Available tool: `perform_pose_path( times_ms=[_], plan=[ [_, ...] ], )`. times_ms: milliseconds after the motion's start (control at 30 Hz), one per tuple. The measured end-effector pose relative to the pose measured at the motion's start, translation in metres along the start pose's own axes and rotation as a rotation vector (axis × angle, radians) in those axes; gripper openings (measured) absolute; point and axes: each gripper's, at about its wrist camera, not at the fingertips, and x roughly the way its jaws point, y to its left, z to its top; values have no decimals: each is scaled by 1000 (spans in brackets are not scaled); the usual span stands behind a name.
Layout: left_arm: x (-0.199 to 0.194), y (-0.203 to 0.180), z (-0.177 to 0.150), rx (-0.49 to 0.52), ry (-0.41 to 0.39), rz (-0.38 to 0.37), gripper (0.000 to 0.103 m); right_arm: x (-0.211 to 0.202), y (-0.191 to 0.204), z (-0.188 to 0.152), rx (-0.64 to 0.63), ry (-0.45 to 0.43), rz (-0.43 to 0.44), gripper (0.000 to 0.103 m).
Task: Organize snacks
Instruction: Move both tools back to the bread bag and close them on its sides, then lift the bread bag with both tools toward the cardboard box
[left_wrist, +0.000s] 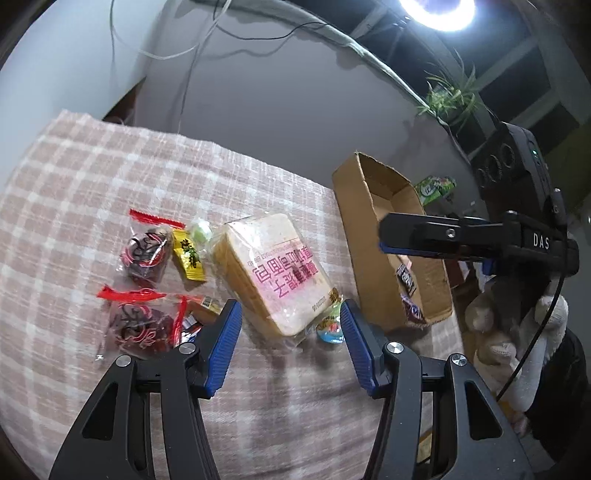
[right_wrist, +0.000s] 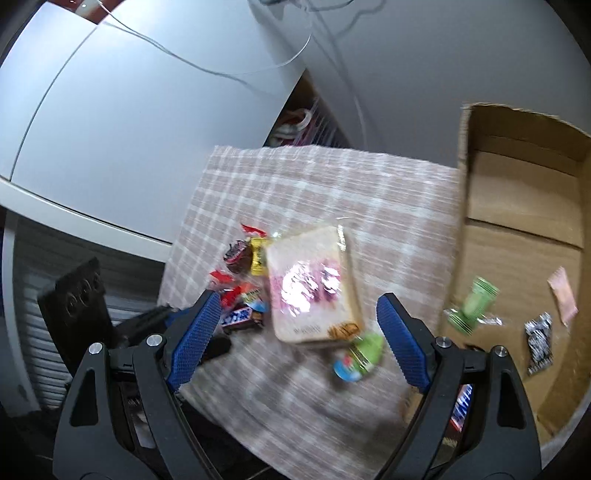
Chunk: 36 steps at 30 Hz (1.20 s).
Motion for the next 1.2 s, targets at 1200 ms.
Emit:
perform_pose_path(
  times_ms=[1200],
  plan=[
    [60,18,12,-88,74,6,55,75,-4,10,78,196,-85,70]
  ],
)
